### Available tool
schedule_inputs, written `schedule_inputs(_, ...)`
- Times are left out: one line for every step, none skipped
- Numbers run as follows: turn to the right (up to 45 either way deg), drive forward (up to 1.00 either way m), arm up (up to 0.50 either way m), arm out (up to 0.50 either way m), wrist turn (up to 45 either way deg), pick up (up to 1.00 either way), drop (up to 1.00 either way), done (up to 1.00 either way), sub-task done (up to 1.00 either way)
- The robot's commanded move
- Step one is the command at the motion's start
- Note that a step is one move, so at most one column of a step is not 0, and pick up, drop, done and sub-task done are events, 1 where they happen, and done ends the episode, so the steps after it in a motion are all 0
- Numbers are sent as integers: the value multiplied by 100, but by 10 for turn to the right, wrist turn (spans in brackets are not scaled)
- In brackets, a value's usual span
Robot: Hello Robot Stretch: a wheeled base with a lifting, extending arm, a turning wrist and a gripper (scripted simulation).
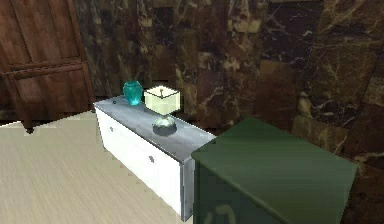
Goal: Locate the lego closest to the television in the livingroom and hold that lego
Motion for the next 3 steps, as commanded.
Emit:
schedule_inputs(0,0,0,0,0,100,0,0,0)
schedule_inputs(0,0,10,0,0,0,0,0,0)
schedule_inputs(0,0,0,0,0,0,0,100,0)
